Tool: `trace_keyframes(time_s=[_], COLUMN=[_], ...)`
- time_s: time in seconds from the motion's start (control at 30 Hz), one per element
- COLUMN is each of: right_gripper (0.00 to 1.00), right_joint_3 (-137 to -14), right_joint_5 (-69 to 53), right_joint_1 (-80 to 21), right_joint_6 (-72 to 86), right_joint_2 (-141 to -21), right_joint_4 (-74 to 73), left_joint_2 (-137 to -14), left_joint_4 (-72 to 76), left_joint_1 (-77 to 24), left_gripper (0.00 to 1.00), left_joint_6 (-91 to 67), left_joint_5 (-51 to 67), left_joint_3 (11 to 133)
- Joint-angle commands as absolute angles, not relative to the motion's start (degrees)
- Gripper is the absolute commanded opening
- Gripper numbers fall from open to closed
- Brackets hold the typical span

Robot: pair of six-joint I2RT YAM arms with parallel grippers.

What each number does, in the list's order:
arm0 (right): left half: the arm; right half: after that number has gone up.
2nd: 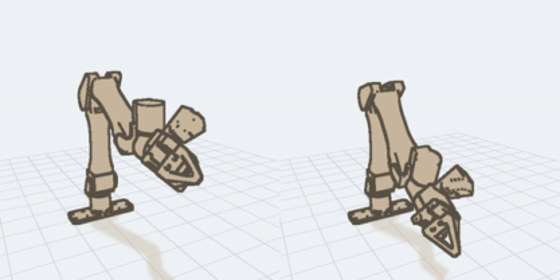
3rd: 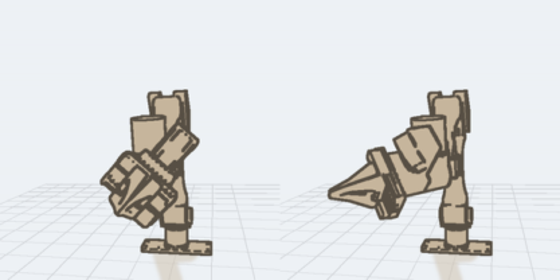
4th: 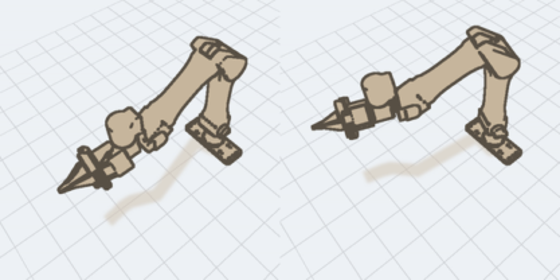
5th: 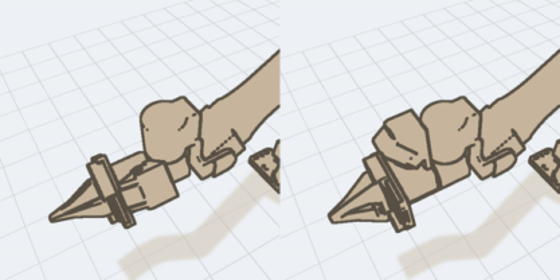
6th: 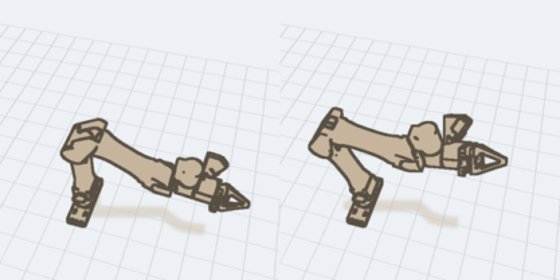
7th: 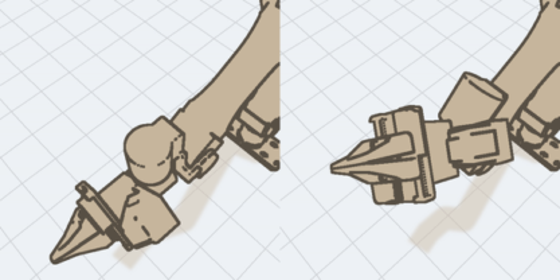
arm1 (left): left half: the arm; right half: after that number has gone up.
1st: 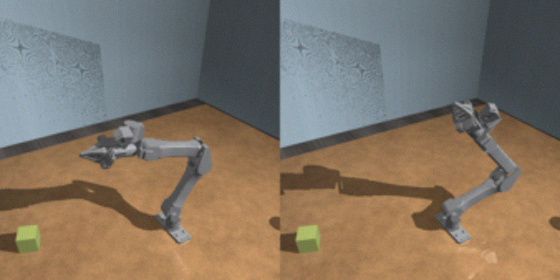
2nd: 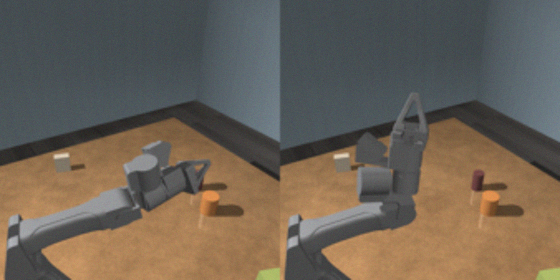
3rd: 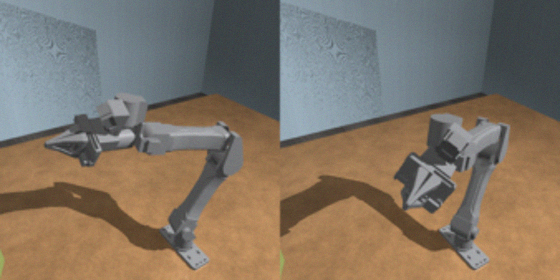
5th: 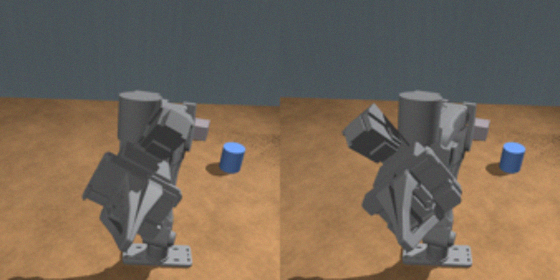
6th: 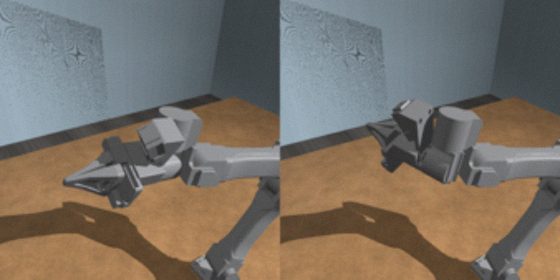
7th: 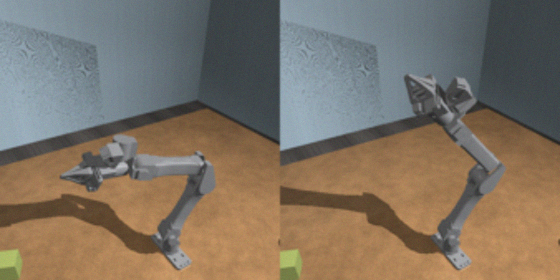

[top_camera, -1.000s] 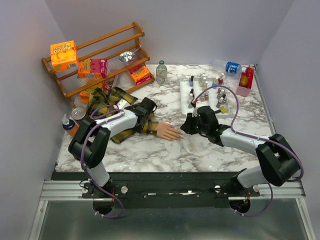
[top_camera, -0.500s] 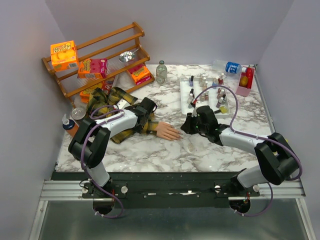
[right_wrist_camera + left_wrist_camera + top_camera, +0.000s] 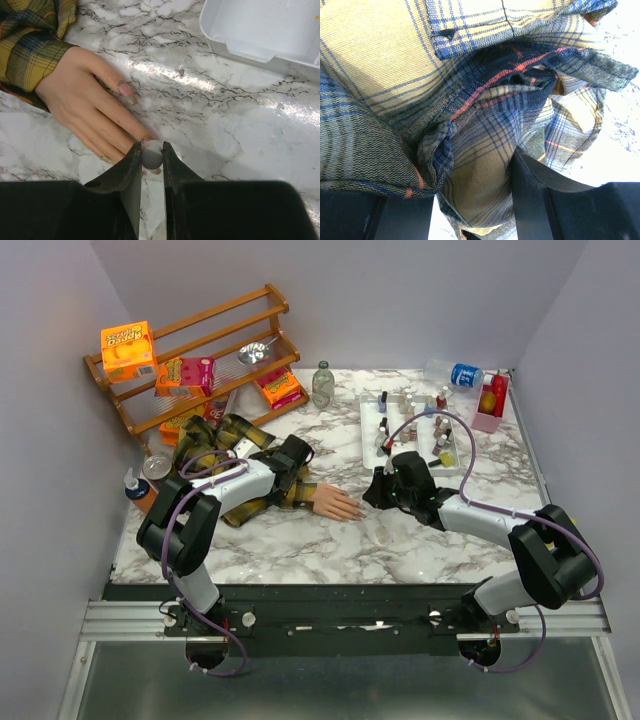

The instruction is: Paint the nails

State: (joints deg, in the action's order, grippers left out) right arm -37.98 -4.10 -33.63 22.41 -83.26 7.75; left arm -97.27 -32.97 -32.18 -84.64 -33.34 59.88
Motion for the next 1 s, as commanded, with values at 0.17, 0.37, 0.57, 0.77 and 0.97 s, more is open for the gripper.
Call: trace_keyframes(time_s=[0.17,0.37,0.57,0.77,0.97], right_gripper=[0.01,0.01,0.01,0.01,0.01], right_joint_3=[-37.8,-37.9,-38.0,-37.9,-38.0], right_joint_5=[-2.1,-1.3,-0.4,1.4,3.8], right_joint_1=[-33.4,-33.5,-33.5,-33.5,-33.5], right_joint_6=[22.3,22.3,22.3,22.1,21.4], right_joint_2=[-83.3,-83.7,-83.6,-82.2,-78.7], right_joint_4=[6.6,5.8,5.1,4.0,2.5], left_joint_2=[-97.3,-97.4,-97.3,-97.2,-97.1], left_joint_4=[-33.1,-33.1,-33.1,-33.1,-33.1], left_joint_1=[-31.5,-31.5,-31.5,-31.5,-31.5], left_gripper=[0.48,0.48,0.48,0.49,0.48], left_joint_6=[-83.5,-83.5,-83.4,-83.4,-83.4], left_joint_5=[-32.4,-32.4,-32.4,-32.6,-32.8], left_joint_3=[58.4,58.4,58.4,58.4,58.4])
